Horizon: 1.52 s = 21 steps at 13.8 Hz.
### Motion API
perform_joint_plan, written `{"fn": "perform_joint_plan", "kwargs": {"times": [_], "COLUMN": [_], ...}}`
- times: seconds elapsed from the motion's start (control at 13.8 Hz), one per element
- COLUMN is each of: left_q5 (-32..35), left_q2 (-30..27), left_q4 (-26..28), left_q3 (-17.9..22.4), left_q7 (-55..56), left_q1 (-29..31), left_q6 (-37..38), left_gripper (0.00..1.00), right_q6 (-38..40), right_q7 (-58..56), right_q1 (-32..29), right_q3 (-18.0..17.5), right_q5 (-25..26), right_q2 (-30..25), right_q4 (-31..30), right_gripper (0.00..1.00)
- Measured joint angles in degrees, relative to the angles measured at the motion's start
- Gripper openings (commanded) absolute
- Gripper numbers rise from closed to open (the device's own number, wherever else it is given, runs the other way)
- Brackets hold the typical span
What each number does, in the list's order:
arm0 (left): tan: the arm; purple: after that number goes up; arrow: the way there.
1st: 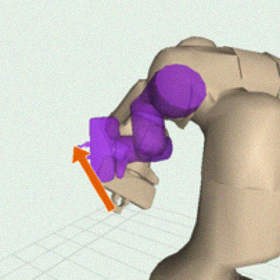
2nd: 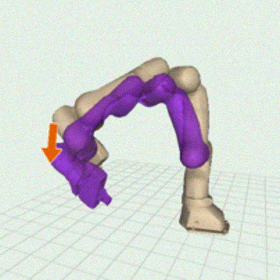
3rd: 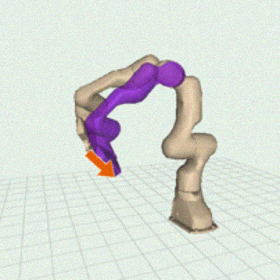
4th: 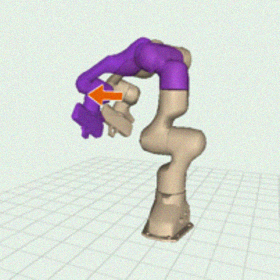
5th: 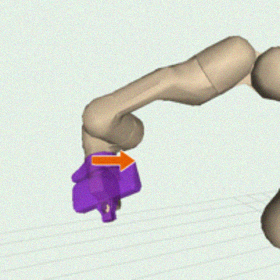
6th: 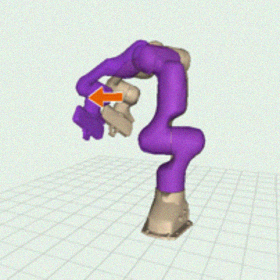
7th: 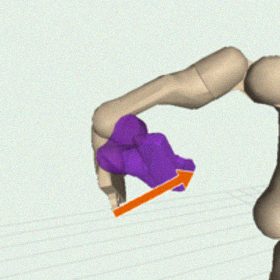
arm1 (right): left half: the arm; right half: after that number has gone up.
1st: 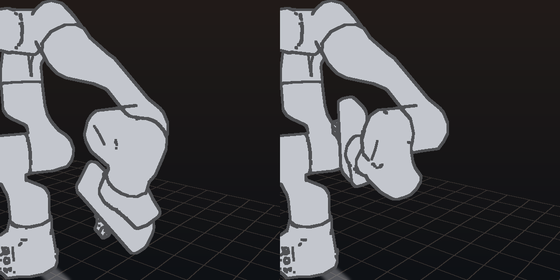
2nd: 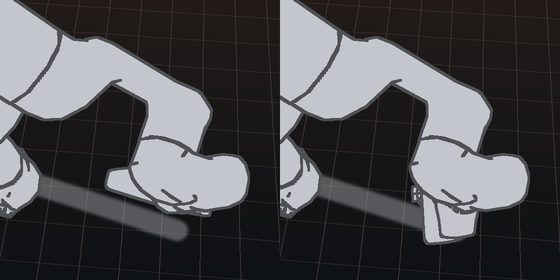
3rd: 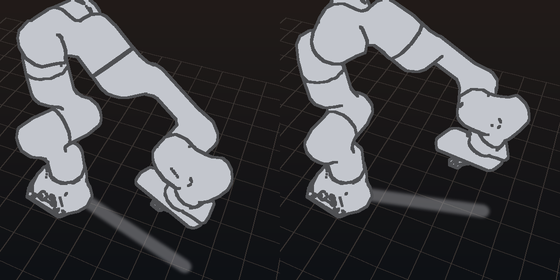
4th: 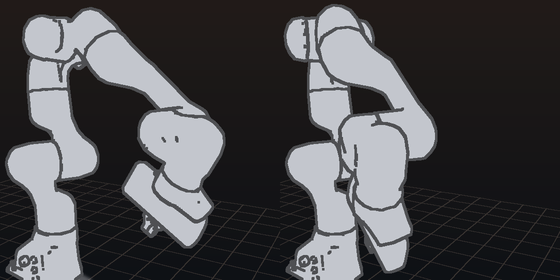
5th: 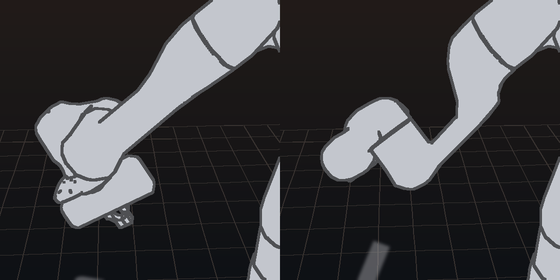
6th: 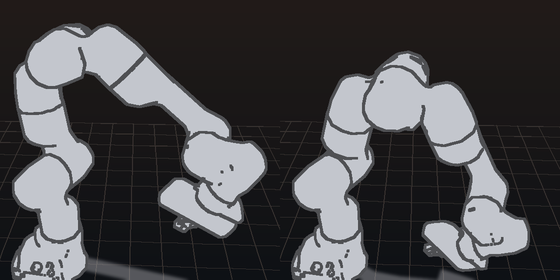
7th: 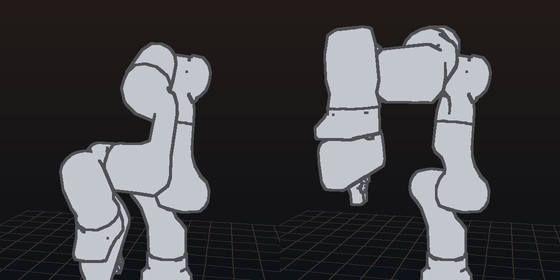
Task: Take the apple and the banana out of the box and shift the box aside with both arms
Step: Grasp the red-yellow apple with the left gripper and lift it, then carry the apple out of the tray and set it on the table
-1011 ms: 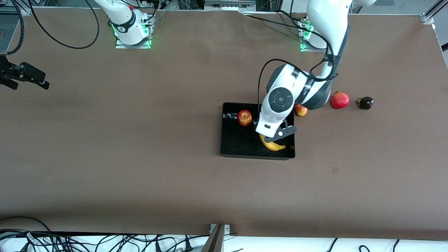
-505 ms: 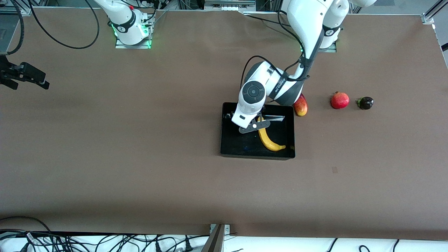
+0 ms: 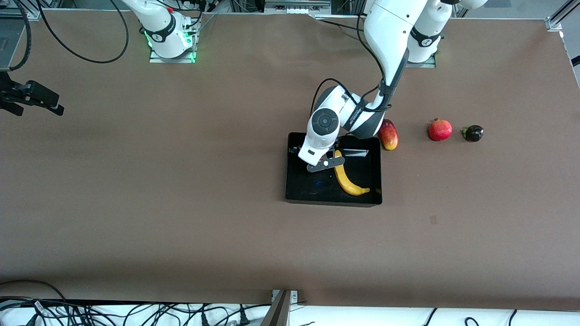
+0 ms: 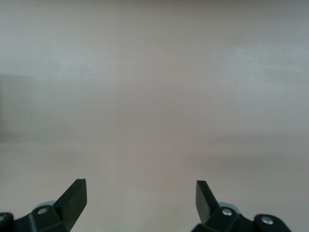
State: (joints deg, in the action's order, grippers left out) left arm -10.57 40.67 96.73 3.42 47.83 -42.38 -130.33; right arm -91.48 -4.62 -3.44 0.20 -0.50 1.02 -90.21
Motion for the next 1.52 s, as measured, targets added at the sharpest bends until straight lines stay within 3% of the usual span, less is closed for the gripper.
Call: {"fn": "perform_joint_plan", "kwargs": {"times": [0.07, 0.43, 0.65, 1.01, 1.52], "left_q5": [0.0, 0.0, 0.0, 0.0, 0.7], "left_q2": [0.1, -0.1, -2.3, -11.2, -9.4], "left_q4": [0.0, -0.2, -4.2, -11.0, -9.5], "left_q3": [0.0, 0.0, 0.4, 0.9, 6.2], "left_q7": [0.0, 0.0, 0.0, -8.9, -39.3], "left_q1": [0.0, 0.0, 1.2, 11.9, 29.1], "left_q6": [-0.2, 0.2, 8.9, 26.8, 29.0], "left_gripper": [0.0, 0.0, 0.0, 0.0, 0.0], "right_q6": [0.0, 0.0, 0.0, 0.0, 0.0], "right_q7": [0.0, 0.0, 0.0, 0.0, 0.0], "right_q1": [0.0, 0.0, 0.0, 0.0, 0.0], "right_q3": [0.0, 0.0, 0.0, 0.0, 0.0], "right_q5": [0.0, 0.0, 0.0, 0.0, 0.0], "right_q2": [0.0, 0.0, 0.0, 0.0, 0.0], "right_q4": [0.0, 0.0, 0.0, 0.0, 0.0], "right_gripper": [1.0, 1.0, 1.0, 1.0, 1.0]}}
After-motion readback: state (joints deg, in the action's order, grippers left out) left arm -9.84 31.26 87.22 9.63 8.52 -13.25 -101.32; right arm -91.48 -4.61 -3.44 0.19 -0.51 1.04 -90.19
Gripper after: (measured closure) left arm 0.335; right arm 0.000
